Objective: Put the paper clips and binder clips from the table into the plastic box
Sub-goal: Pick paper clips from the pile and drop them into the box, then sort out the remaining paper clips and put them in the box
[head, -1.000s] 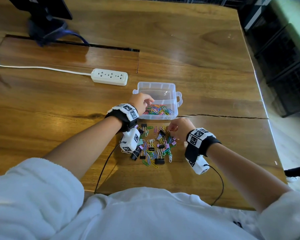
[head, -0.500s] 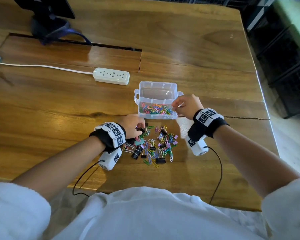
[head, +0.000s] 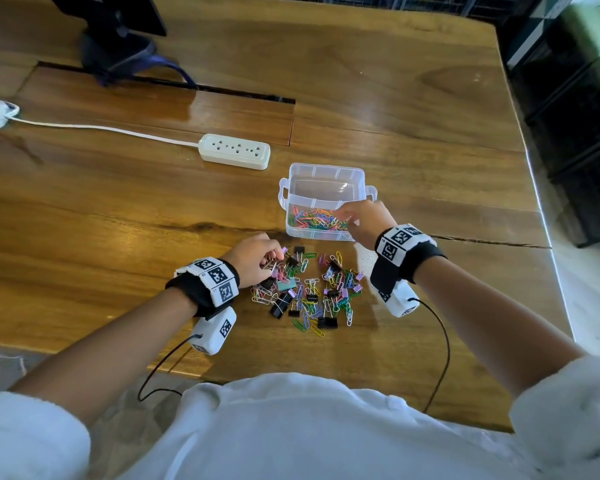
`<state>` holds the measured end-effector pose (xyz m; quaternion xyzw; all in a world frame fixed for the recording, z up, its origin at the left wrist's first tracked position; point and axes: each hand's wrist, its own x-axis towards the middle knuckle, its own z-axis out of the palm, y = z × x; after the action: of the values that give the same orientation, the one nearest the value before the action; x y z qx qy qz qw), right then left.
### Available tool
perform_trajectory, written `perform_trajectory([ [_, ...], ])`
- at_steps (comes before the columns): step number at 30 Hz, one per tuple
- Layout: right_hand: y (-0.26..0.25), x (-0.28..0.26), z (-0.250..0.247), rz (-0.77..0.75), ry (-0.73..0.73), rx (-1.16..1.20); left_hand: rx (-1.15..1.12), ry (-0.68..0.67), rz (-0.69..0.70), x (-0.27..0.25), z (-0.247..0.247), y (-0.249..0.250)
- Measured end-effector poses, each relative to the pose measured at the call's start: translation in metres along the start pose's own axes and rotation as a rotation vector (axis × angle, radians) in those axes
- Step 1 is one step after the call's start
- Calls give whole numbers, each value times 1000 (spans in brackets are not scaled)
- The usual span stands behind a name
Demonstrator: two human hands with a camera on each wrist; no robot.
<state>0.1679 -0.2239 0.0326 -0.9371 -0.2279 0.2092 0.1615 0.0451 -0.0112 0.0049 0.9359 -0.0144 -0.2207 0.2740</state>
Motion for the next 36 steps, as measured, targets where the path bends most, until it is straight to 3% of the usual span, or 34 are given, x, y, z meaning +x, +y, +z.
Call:
perform_trajectory([
  [5,-9,-18,9,-166,69,-27,31,-33,23,-11,3,-3],
  [12,-41,-35,37,-242,-171,-99,-42,-1,-57,-19,3,-8],
  [23,-61,-21,68,-240,-248,-173,-30,90,-115,-31,17,-7],
  [28,-47,-28,65,-225,-169,-95,-68,158,-101,-32,16,-7],
  [36,-4,-44,59,-96,-84,-38,-52,263,-189,-34,11,-28],
])
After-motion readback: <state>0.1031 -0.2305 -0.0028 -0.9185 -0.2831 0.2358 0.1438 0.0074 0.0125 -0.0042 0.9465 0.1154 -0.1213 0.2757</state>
